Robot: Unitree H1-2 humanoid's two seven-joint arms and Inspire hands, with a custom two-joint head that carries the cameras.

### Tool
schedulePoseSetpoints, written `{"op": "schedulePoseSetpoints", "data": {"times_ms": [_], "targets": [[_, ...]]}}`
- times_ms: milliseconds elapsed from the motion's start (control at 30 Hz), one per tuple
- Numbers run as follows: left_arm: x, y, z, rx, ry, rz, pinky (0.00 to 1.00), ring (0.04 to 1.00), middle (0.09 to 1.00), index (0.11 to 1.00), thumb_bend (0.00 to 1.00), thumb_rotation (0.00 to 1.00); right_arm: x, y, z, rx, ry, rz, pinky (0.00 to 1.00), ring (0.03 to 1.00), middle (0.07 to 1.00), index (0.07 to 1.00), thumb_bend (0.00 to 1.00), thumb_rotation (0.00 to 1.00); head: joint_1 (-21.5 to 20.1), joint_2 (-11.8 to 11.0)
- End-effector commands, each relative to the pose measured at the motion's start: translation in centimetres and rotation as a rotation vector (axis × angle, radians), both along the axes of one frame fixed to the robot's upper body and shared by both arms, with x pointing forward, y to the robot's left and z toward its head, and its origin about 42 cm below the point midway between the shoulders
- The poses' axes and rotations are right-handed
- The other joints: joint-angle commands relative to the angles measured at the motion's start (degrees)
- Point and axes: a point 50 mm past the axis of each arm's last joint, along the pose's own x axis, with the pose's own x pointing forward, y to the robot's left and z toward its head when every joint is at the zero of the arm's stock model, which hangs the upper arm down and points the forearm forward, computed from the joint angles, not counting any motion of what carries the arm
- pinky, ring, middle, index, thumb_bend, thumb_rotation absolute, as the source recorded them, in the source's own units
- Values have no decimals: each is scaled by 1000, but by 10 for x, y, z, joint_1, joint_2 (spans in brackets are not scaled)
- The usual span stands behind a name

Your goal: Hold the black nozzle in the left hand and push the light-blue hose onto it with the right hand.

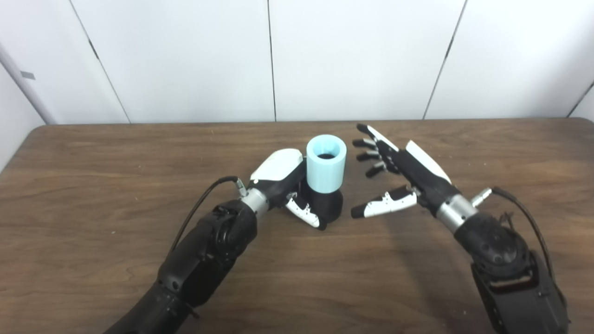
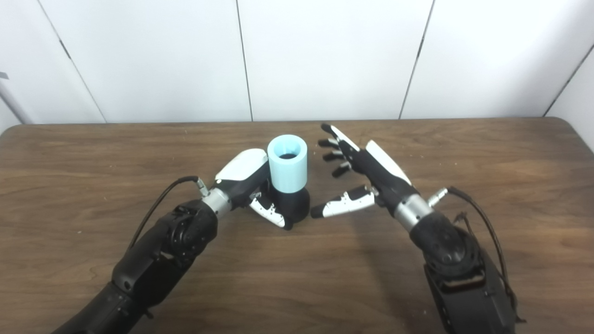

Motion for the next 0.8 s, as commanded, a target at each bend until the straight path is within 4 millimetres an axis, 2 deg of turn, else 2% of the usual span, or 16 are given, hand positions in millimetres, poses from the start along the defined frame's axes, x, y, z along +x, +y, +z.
{"op": "schedulePoseSetpoints", "data": {"times_ms": [0, 67, 133, 367, 433, 500, 533, 600, 667, 767], "targets": [[-7, 18, -39, 99, 157, 53, 421, 471, 478, 480, 524, 0, 0, -2, 9, 27, -1, 8, 665, 819, 897, 964, 800, 188, 10, 1], [-8, 17, -38, 92, 161, 52, 479, 522, 511, 469, 523, 0, -2, -5, 5, 38, 29, 13, 667, 819, 896, 946, 805, 187, 20, 0], [-8, 17, -37, 85, 166, 52, 491, 533, 517, 466, 522, 0, -4, -6, 3, 67, 35, 16, 673, 820, 895, 938, 805, 188, 20, -2], [-7, 26, -34, 39, 191, 89, 445, 508, 487, 489, 524, 0, -12, 2, -6, 148, 21, 6, 674, 823, 888, 926, 812, 179, 14, -6], [-8, 30, -29, 26, 237, 116, 472, 534, 482, 505, 523, 0, -13, 2, -7, 148, 20, 3, 673, 823, 889, 929, 813, 179, 14, -7], [-10, 34, -20, 11, 289, 148, 585, 648, 636, 685, 788, 157, -15, 1, -7, 151, 21, -3, 674, 823, 890, 934, 813, 181, 13, -7], [-12, 37, -15, -4, 309, 164, 620, 687, 677, 730, 838, 198, -16, 1, -7, 154, 23, -6, 674, 823, 890, 935, 814, 181, 12, -6], [-16, 45, -6, -66, 328, 198, 678, 744, 766, 813, 919, 265, -18, 1, -6, 162, 22, -11, 676, 824, 891, 938, 812, 180, 8, -6], [-23, 55, -1, -177, 324, 238, 692, 748, 798, 846, 961, 291, -19, 1, -5, 171, 20, -18, 675, 824, 892, 939, 812, 179, 0, -5], [-35, 67, 7, -339, 299, 281, 617, 708, 807, 879, 996, 322, -21, 0, -4, 194, 21, -28, 679, 828, 897, 942, 808, 175, 0, -5]]}}
